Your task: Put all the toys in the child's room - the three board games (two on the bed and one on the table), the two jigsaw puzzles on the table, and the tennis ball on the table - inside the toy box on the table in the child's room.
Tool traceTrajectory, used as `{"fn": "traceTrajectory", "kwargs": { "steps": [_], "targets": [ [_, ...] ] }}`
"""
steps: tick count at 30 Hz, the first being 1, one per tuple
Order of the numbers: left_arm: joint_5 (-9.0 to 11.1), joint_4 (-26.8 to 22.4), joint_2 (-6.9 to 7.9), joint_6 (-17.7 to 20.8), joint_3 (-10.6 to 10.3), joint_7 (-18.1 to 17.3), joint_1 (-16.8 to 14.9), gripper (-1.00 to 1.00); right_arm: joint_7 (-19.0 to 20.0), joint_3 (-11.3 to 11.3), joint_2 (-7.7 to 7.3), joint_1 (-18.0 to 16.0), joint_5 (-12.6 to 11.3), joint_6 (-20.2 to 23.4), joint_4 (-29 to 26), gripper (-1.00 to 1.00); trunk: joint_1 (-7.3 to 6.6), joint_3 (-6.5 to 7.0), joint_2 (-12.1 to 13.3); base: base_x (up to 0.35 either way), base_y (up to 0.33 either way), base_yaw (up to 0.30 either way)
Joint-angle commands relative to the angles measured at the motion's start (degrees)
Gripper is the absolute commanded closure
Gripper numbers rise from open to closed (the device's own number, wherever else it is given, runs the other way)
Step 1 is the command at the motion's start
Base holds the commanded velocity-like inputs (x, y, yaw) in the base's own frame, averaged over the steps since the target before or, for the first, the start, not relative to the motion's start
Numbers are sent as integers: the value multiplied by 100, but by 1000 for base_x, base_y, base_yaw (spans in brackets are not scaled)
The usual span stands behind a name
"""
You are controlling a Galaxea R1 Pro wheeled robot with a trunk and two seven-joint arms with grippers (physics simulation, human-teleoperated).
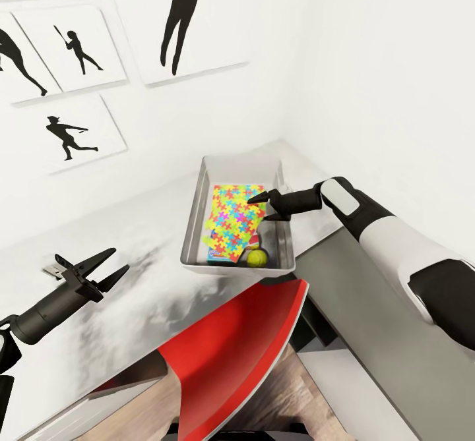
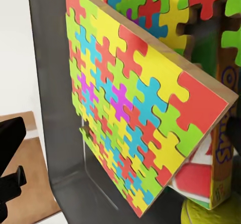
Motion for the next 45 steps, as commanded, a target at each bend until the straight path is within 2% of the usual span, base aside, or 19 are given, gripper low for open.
{"fn": "traceTrajectory", "kwargs": {
  "steps": [1,7,16,22,34,40,42,45],
  "targets": [
    [-34,0,0,24,7,-38,-4,-100,56,28,-12,-8,60,0,0,-100,3,-8,-9,0,0,0],
    [-34,3,0,24,7,-38,-4,-100,51,-114,-37,-11,58,0,-129,-100,3,-8,-9,0,0,0],
    [-34,6,0,24,7,-38,-4,-100,35,-425,-77,84,65,0,-1124,-100,3,-8,-9,0,0,0],
    [-34,4,0,24,7,-38,-4,-100,31,-470,-166,108,63,0,-1548,-100,3,-8,-9,0,0,0],
    [-34,4,0,24,7,-38,-4,-100,29,-493,-233,119,64,0,-1980,-100,3,-8,-9,0,0,0],
    [-34,5,0,24,2,-38,-4,-100,35,-498,-345,235,61,0,-2270,-100,3,-8,-9,0,0,0],
    [-34,6,-3,22,0,-38,-4,-100,34,-531,-489,441,65,0,-2679,-100,3,-8,-9,0,0,0],
    [-34,1,-10,20,-1,-38,-4,-100,28,-624,-574,600,78,0,-2992,-100,3,-8,-9,0,0,0]
  ]
}}
